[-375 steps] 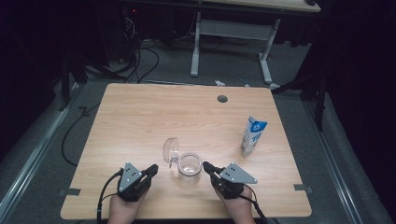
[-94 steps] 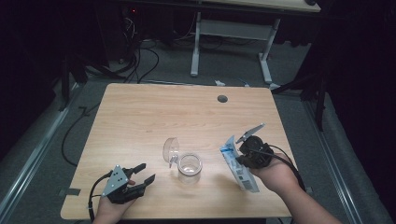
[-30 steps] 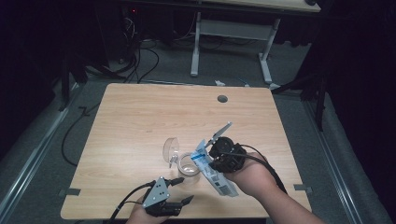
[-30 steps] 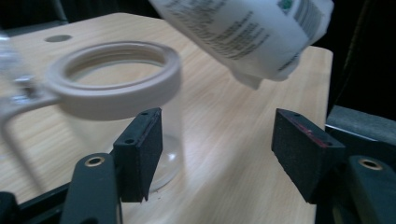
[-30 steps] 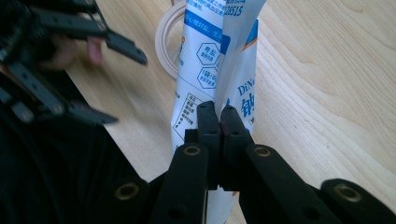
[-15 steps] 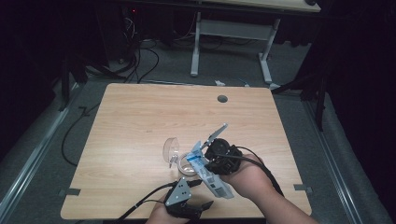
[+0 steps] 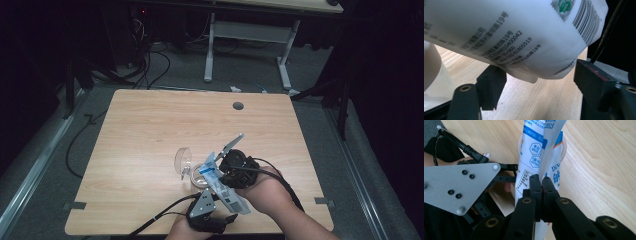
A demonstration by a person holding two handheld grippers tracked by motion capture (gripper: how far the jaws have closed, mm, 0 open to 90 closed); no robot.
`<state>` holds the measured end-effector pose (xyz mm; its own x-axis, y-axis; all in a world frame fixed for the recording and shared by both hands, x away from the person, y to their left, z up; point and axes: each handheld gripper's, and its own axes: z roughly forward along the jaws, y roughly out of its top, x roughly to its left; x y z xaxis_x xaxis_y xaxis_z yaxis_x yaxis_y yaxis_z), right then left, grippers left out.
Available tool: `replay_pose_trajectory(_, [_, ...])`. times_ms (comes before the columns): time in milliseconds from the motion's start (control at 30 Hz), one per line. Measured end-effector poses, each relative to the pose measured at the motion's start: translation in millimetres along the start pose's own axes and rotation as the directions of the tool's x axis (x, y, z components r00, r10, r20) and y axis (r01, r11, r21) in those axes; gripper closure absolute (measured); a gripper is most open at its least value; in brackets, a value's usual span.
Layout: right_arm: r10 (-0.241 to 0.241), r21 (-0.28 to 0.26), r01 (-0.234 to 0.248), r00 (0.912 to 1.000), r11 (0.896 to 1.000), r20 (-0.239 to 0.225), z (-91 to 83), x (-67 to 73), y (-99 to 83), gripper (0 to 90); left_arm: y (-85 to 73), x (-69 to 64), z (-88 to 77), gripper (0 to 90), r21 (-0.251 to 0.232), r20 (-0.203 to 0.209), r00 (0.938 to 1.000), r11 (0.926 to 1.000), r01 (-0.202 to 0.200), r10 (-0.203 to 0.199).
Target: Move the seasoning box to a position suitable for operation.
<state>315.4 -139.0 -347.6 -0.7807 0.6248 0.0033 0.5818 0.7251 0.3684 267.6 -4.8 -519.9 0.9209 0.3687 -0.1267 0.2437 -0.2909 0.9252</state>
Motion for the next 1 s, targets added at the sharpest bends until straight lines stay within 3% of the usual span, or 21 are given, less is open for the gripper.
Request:
replay_pose_trajectory(167, [0.000, 0.000, 0.000, 1.0000, 1.000, 0.000, 0.2, 0.4, -0.2, 89.7, 0.8, -2.6, -0.1, 30.9, -0.003, 0.001, 1.0000, 1.0000, -0.006, 0.006])
replay_pose_trajectory(367, [-0.010, 0.000, 0.010, 0.9999, 1.000, 0.009, -2.3, 0.4, 1.3, 89.7, 2.3, -9.8, -1.0, 33.0, -0.013, -0.014, 0.9987, 0.9987, -0.049, 0.049])
replay_pose_trajectory(1000, [-0.017, -0.001, 0.017, 0.9997, 1.000, 0.020, -1.1, -2.4, 4.0, 89.7, 1.9, -12.8, -3.2, 39.5, -0.031, -0.033, 0.9981, 0.9982, -0.052, 0.051])
